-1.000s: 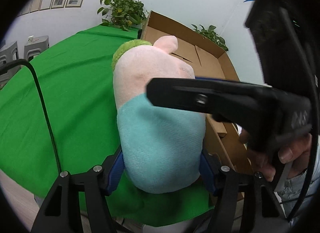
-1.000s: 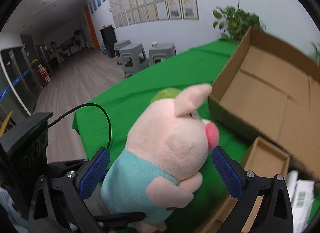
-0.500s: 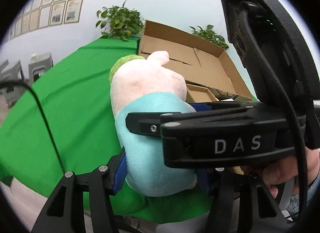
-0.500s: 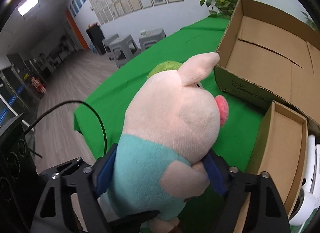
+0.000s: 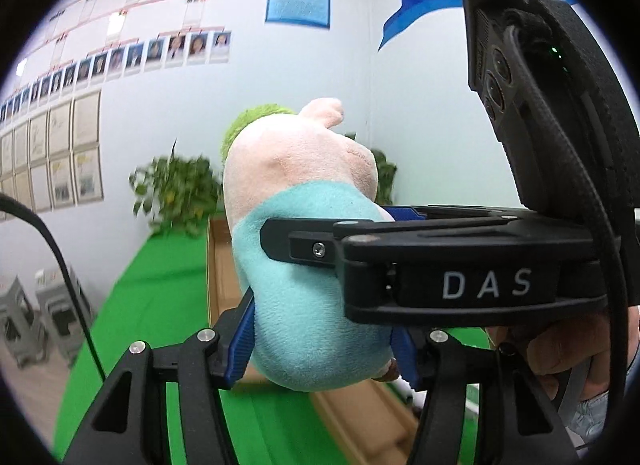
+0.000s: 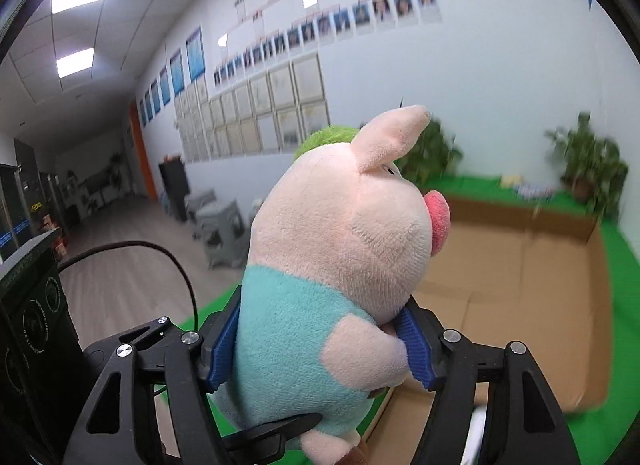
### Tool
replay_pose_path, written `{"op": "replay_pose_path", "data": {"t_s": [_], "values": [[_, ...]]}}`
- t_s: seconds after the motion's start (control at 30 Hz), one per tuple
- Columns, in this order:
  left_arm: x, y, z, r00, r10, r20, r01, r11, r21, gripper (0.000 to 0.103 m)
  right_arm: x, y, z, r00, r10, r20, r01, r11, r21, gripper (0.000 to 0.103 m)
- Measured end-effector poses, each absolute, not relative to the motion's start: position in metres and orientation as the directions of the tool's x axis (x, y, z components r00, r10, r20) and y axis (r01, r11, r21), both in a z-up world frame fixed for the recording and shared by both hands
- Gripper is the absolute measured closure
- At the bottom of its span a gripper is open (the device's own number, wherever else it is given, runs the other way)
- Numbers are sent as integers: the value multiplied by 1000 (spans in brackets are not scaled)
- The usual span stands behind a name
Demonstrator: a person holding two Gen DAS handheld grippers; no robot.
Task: Organize objects
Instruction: 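Carry the held pig plush with both tools into the large cardboard box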
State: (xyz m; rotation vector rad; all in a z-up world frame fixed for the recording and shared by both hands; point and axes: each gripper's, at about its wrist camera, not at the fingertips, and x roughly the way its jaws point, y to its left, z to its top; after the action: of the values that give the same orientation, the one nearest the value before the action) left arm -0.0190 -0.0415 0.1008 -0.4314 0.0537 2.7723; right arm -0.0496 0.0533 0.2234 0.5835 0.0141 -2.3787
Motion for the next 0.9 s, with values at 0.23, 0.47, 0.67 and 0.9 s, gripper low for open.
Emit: {"op": "replay_pose_path", "data": {"t_s": [0.23,0.47,0.67,0.9], "values": [[-68,-44,119,-872,350,-343,-350,-934,-63,46,-102,65,273,-683,-596,-422,598,-788,146,39],[-84,-49,109,-838,352,-418,-340,-934,-104,46,-203,16,266,-663,-584,-468,585,-795,164,40],[-110,-60,81,-792,357,-496,-325,-933,-153,46,-255,-10,214,-623,-577,-528,574,-796,193,41],[-146,-77,14,-702,362,-613,-273,-932,-238,46,-311,-32,121,-546,-561,-623,542,-803,248,41]]}}
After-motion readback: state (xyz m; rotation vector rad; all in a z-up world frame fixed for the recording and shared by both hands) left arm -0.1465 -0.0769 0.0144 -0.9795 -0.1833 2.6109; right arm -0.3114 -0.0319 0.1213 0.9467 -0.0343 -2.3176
